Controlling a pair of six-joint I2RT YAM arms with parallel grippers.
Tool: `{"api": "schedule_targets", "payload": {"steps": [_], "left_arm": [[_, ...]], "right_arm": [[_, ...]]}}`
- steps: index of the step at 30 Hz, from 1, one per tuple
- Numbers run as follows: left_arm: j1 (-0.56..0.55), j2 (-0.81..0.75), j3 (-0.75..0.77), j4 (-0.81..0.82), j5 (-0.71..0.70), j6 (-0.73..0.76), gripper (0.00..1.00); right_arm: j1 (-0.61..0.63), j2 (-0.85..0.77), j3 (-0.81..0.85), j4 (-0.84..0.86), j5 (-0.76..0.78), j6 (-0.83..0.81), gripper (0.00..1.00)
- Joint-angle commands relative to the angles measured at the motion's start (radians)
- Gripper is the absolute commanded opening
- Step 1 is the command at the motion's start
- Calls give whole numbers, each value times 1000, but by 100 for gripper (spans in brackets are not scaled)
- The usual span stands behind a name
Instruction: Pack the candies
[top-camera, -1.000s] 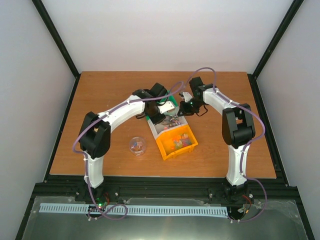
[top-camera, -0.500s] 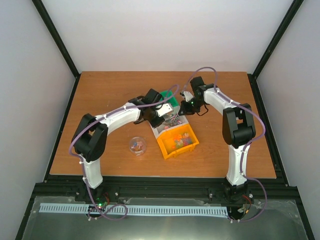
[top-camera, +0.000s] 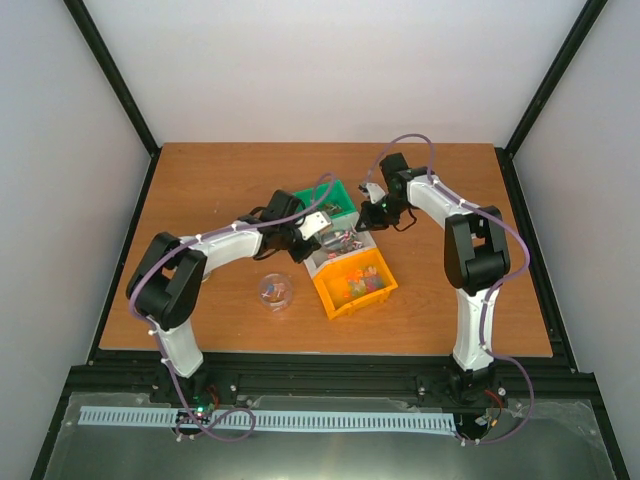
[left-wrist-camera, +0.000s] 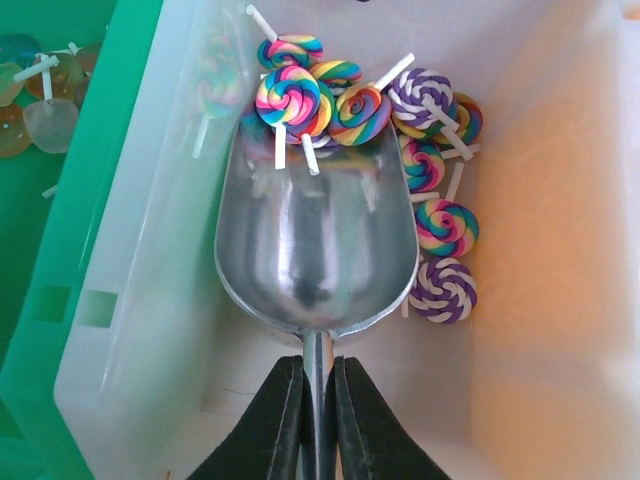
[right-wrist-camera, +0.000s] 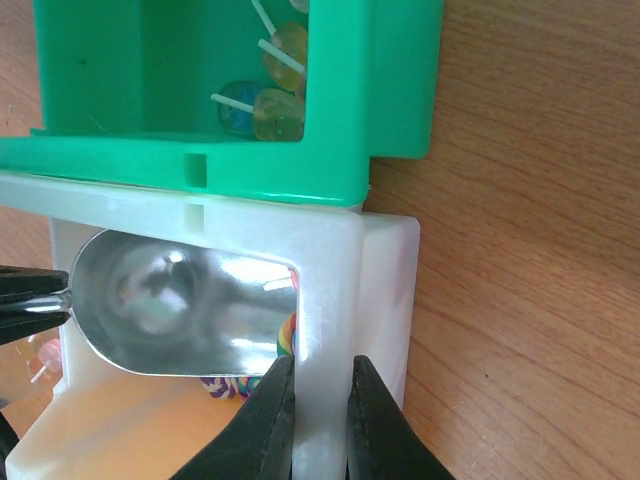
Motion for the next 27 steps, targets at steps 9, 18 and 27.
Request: {"api": "schedule_targets", "payload": {"steps": [9,18,27], "left_arm": [[53,-81,-109,173,144,26,1],[44,-60,-87,223,131,8,1],[56,-35,-119,260,159,68,1]], "right_arm": [[14,41,-7,-60,-1,-70,3],[2,40,10,-79,13,-98,3],[-1,34,19,-88,30,-112,3]]}}
